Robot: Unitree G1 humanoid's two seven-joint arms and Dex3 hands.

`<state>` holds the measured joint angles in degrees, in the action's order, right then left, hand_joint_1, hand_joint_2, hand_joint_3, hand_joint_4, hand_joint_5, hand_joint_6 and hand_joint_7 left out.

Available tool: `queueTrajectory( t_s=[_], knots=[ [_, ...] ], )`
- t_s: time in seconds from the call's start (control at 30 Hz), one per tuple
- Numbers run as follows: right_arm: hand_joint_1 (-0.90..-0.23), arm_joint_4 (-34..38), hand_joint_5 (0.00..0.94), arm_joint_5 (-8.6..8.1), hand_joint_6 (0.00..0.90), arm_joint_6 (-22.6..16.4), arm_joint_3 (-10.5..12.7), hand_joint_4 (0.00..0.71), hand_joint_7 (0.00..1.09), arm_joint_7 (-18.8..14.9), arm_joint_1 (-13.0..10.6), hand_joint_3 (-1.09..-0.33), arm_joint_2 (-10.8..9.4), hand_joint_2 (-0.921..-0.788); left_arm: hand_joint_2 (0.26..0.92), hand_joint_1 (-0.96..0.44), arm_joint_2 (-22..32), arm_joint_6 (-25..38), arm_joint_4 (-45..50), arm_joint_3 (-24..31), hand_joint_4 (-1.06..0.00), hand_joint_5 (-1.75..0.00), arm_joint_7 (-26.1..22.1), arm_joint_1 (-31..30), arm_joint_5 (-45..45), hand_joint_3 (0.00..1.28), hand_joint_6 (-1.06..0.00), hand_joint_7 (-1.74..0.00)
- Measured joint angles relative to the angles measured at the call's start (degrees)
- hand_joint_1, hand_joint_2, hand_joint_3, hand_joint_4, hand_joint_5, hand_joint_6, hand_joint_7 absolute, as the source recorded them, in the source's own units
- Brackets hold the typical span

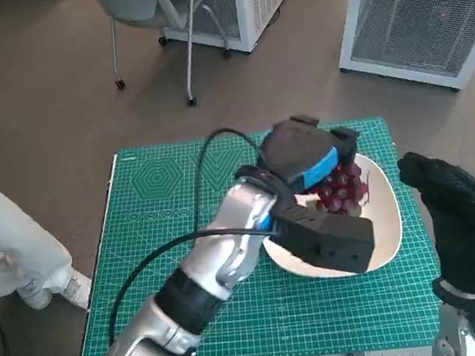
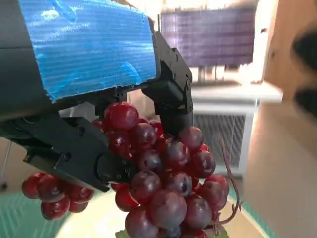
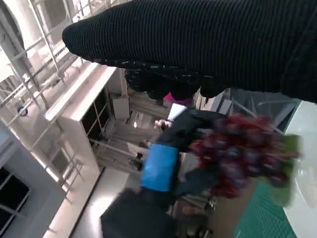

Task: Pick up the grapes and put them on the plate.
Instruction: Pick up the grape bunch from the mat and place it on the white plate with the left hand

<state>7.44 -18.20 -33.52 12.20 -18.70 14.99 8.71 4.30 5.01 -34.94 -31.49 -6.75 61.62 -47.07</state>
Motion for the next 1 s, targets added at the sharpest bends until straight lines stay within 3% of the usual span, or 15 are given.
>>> queueTrajectory(
  t_s=[0.53, 0.63, 0.67, 0.73, 0.8, 0.87, 0.93, 1.0],
  knots=[
    [-0.479, 0.0, 0.003, 0.37, 0.218, -0.3, 0.2, 0.554, 0.64, 0.6, -0.1, -0.527, 0.0, -0.921, 0.921, 0.0, -1.4, -3.7, -8.9, 0.1, -0.55, -1.47, 0.4, 1.8, 2.7, 0.16, -0.59, -1.05],
    [-0.481, 0.0, 0.003, 0.37, 0.219, -0.3, 0.2, 0.554, 0.64, 0.6, -0.1, -0.526, 0.0, -0.921, 0.92, 0.02, -1.7, -4.6, -10.2, 0.6, -0.5, -1.47, -0.1, 1.8, 4.1, 0.2, -0.53, -1.12],
    [-0.482, 0.0, 0.003, 0.37, 0.219, -0.3, 0.1, 0.554, 0.64, 0.6, -0.1, -0.525, 0.0, -0.921, 0.918, 0.06, -1.8, -4.8, -10.6, 0.9, -0.49, -1.46, -0.6, 1.8, 5.0, 0.22, -0.5, -1.07],
    [-0.482, 0.1, 0.003, 0.37, 0.219, -0.3, 0.1, 0.555, 0.64, 0.6, -0.1, -0.525, 0.0, -0.921, 0.892, 0.12, -2.2, -5.1, -11.3, 1.9, -0.45, -1.21, -2.3, 1.8, 7.1, 0.22, -0.43, -0.76],
    [-0.482, 0.1, 0.003, 0.37, 0.219, -0.3, 0.1, 0.555, 0.64, 0.6, -0.1, -0.525, 0.0, -0.921, 0.855, 0.09, -2.4, -5.2, -11.6, 2.7, -0.37, -0.72, -4.7, 1.8, 9.2, 0.18, -0.38, -0.41],
    [-0.482, 0.1, 0.003, 0.37, 0.22, -0.3, 0.1, 0.555, 0.64, 0.6, -0.1, -0.525, 0.0, -0.921, 0.827, 0.03, -2.4, -5.0, -11.7, 3.1, -0.26, -0.34, -7.1, 1.8, 10.6, 0.13, -0.35, -0.21],
    [-0.482, 0.1, 0.003, 0.37, 0.22, -0.3, 0.0, 0.555, 0.64, 0.6, -0.1, -0.525, -0.1, -0.921, 0.804, -0.03, -2.4, -4.9, -11.7, 3.2, -0.16, -0.15, -8.7, 1.8, 11.4, 0.09, -0.31, -0.11],
    [-0.482, 0.1, 0.003, 0.37, 0.22, -0.3, 0.0, 0.554, 0.64, 0.6, -0.1, -0.525, -0.1, -0.921, 0.789, -0.08, -2.4, -4.8, -11.6, 3.1, -0.11, -0.07, -9.6, 1.8, 11.5, 0.07, -0.29, -0.06]
  ],
)
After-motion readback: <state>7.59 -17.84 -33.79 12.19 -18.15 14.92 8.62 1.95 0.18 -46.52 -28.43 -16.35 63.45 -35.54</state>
